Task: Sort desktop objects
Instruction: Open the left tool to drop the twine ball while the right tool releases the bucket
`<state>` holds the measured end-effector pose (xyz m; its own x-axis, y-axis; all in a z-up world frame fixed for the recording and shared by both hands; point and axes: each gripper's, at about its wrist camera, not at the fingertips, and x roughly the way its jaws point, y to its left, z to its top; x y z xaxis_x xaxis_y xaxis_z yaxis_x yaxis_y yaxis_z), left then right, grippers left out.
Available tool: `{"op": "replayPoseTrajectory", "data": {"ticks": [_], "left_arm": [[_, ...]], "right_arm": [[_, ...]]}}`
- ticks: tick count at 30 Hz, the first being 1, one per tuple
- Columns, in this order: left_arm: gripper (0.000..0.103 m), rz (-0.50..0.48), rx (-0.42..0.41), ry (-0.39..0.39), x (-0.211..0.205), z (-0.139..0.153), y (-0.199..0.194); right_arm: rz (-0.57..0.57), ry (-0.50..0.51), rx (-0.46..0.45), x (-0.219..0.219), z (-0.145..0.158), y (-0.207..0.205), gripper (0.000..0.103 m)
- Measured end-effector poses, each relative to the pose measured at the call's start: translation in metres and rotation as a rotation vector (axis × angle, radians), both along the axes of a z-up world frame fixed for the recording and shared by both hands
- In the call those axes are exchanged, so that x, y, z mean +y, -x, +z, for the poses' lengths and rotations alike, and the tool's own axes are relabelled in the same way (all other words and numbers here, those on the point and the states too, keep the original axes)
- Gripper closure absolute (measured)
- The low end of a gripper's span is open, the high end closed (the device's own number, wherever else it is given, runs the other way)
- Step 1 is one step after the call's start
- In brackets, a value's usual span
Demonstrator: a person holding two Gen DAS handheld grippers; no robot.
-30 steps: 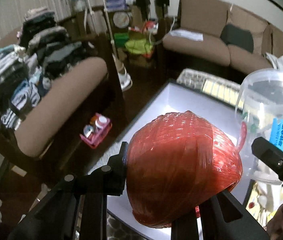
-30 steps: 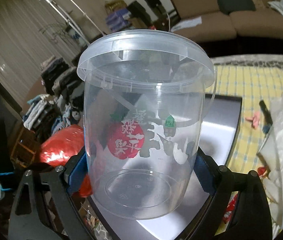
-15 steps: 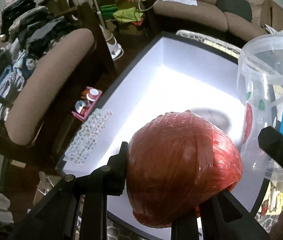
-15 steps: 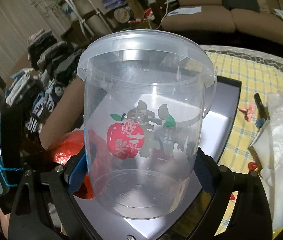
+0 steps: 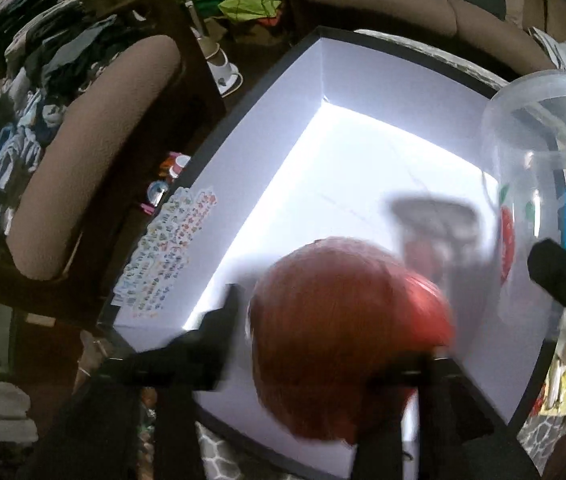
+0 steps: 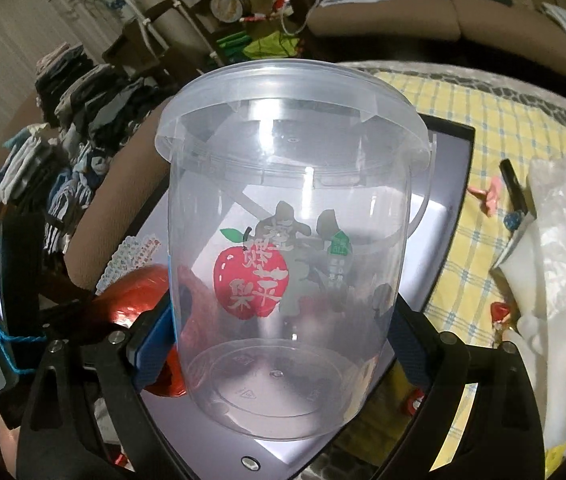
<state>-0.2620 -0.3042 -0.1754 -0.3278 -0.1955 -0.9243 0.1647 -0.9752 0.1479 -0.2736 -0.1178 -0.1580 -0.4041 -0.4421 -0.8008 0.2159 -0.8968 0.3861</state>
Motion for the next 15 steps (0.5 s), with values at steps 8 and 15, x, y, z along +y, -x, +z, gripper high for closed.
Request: {"op": "replayPoseTrajectory", "data": {"ticks": [8,15], "left_arm": [[0.016,0.046,0.145,-0.052,-0.009,0.041,-0.011],[0.016,0.037,0.208,0.006,0.000,0.064,-0.017]], "right_arm": [[-0.047,0.032,0.055,0.016,0.013,0.002,0.005],[-0.074,0.094,0.098,0.033,0.031,-0.007,0.005]]}}
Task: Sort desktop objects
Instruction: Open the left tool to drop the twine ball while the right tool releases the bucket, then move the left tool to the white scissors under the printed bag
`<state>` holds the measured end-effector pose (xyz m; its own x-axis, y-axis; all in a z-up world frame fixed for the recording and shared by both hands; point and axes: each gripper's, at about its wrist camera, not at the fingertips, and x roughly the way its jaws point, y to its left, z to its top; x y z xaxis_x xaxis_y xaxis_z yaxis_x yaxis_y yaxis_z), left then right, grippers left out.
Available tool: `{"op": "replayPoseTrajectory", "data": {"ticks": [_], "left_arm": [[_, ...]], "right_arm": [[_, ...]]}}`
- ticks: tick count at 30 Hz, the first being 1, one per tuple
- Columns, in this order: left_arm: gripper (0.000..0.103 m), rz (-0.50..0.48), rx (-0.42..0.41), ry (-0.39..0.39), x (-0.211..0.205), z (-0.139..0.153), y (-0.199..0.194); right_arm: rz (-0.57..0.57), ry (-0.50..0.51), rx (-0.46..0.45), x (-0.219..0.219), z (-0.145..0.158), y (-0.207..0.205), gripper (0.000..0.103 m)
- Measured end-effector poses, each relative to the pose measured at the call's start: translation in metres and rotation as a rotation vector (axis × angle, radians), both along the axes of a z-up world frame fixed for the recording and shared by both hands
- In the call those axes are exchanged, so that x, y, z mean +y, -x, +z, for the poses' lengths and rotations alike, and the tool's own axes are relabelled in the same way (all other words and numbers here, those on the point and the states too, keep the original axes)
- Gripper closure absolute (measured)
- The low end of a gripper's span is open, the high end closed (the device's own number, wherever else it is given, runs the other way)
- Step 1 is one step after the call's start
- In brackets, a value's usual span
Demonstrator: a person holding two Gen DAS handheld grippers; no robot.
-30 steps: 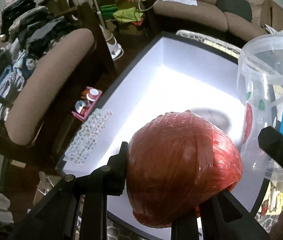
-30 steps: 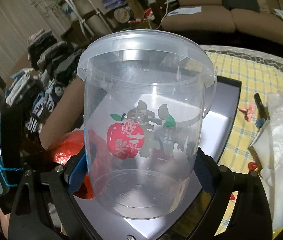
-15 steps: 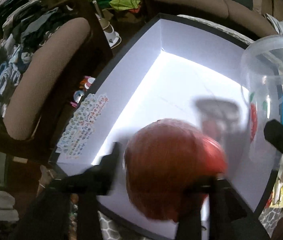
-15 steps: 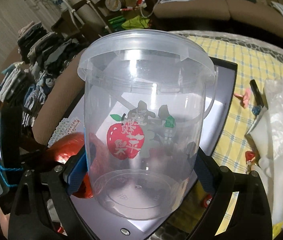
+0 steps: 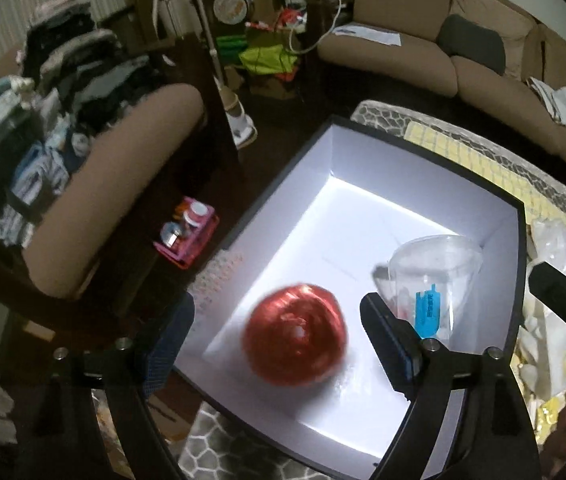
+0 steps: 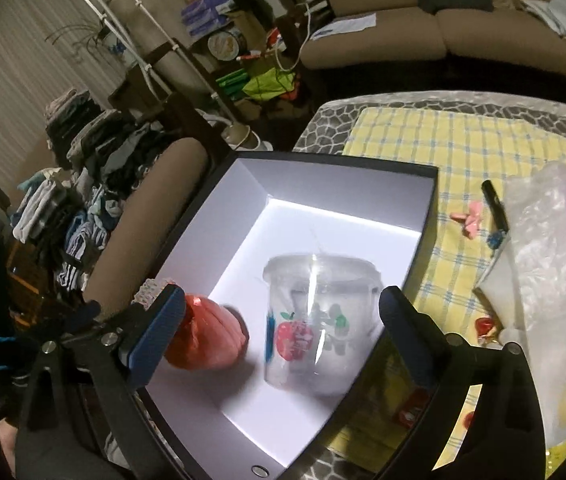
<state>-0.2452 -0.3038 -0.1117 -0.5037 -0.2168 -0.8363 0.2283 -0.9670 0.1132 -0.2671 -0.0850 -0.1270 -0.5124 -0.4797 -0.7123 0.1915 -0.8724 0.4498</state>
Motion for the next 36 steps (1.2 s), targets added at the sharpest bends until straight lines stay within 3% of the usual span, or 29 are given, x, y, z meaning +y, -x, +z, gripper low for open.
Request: {"op": "replayPoseTrajectory", "data": {"ticks": [5,8,12,15,18,21,25,27,33,36], "left_arm": [[0.016,-0.017,0.025,0.027,0.012,0.013,-0.007],[0.015,-0.018,0.064,0.002,0.023,0.021,-0.023],[0.014,-0.005,0.152,-0.139,0.041,0.027,-0.055],[0.014,-0.052,0.199,-0.232,0.067,0.031,-0.078],[0.011,-0.092,0.228,-0.229,0.104,0.035,-0.098],[0.011,-0.130,0.220,-0.202,0.148,0.024,-0.109],[0.011,-0.303,0.131,-0.318,0.213,-0.011,-0.111],[0.011,-0.373,0.062,-0.331,0.243,-0.033,-0.107],[0.014,-0.448,-0.165,-0.194,0.308,-0.114,-0.091],[0.017,-0.454,-0.222,-0.182,0.318,-0.141,-0.087]], "right_arm": [[0.001,-0.039,0.018,0.014,0.010,-0.012,0.005],[0.006,-0.085,0.052,0.029,0.018,-0.027,0.005],[-0.030,-0.086,0.049,0.063,0.022,-0.049,0.005],[0.005,-0.096,0.074,0.090,0.038,-0.067,0.005],[-0.048,-0.193,0.152,0.129,0.064,-0.097,0.005],[-0.120,-0.217,0.232,0.175,0.086,-0.133,0.005],[-0.203,-0.276,0.345,0.222,0.102,-0.178,0.002],[-0.224,-0.327,0.395,0.246,0.104,-0.204,0.000],[-0.266,-0.500,0.313,0.306,0.080,-0.235,0.000],[-0.292,-0.527,0.249,0.333,0.062,-0.248,0.000]]}}
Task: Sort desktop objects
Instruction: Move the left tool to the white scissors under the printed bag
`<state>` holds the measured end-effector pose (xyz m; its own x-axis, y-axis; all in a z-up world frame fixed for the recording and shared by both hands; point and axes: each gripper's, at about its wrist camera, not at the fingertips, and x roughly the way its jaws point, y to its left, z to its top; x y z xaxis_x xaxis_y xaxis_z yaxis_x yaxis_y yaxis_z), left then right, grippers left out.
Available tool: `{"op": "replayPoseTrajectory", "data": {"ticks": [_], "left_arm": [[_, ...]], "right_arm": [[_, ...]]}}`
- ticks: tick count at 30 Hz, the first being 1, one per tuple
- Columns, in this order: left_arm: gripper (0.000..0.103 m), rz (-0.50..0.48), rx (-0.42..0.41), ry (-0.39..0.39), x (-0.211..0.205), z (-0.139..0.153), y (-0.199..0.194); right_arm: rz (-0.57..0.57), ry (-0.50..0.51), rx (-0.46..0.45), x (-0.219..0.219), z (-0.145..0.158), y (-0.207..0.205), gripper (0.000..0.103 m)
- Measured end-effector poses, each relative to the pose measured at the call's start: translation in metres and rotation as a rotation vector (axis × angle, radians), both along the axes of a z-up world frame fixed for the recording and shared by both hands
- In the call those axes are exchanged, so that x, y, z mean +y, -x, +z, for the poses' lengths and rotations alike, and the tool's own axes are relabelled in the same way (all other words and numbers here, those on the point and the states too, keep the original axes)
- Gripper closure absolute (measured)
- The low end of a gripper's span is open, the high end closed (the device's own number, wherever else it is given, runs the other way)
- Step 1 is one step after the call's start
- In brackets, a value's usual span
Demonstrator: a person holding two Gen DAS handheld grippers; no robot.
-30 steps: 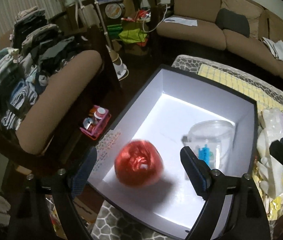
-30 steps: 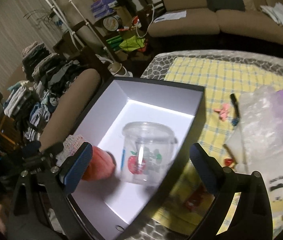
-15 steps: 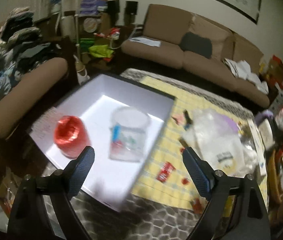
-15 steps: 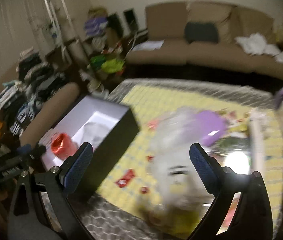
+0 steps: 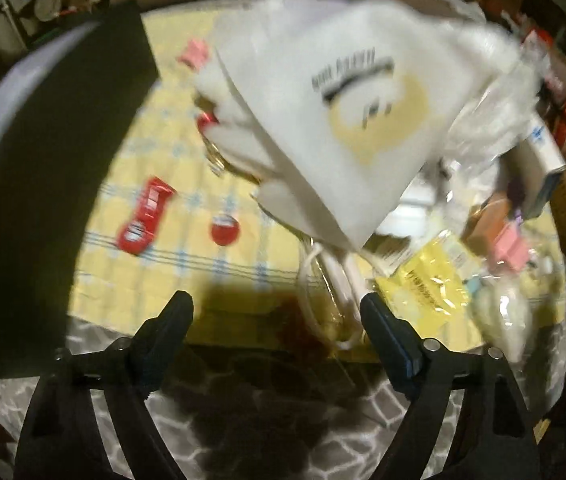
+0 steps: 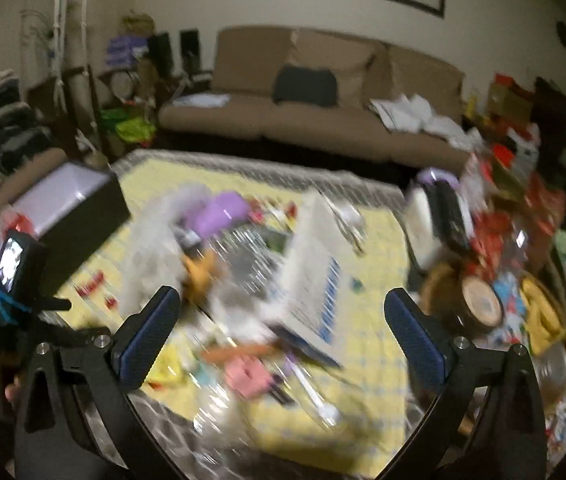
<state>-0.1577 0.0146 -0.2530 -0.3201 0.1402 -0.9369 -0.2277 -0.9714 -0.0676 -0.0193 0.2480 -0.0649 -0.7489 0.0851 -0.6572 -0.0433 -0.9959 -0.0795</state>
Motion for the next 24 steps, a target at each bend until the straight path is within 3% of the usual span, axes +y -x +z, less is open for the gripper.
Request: {"op": "replayPoseTrajectory", "data": {"ticks": [4,7,10,13,14,16,23,24], "left_arm": [[0.022,0.042,-0.058,-0.053,0.006,-0.023,0.010],[0.035,0.034,-0.052,-0.086,0.009,-0.021,0.011],[0.071,-0.017,-0.074,-0.143,0.011,-0.018,0.008],[0.077,-0.027,-0.115,-0.178,0.002,-0.015,0.004],[0.098,-0.015,-0.125,-0.181,-0.004,-0.014,0.003],[0.098,0.014,-0.149,-0.146,-0.021,-0.013,0.001],[0.092,0.128,-0.201,-0.178,-0.067,-0.012,-0.004],[0.086,0.143,-0.191,-0.163,-0.066,-0.010,-0.006]], "right_arm": [[-0.021,0.085,-0.022,0.037,-0.022,-0.014,0.000],[-0.049,0.112,-0.085,0.057,-0.040,-0.012,0.000],[-0.071,0.117,-0.129,0.067,-0.052,-0.007,0.000],[-0.076,0.130,-0.133,0.070,-0.056,-0.005,0.000],[-0.075,0.128,-0.134,0.071,-0.057,-0.004,0.000],[-0.072,0.122,-0.140,0.070,-0.059,-0.002,0.000],[-0.069,0.104,-0.176,0.065,-0.071,0.006,0.000],[-0.068,0.103,-0.179,0.065,-0.072,0.007,0.000]]}}
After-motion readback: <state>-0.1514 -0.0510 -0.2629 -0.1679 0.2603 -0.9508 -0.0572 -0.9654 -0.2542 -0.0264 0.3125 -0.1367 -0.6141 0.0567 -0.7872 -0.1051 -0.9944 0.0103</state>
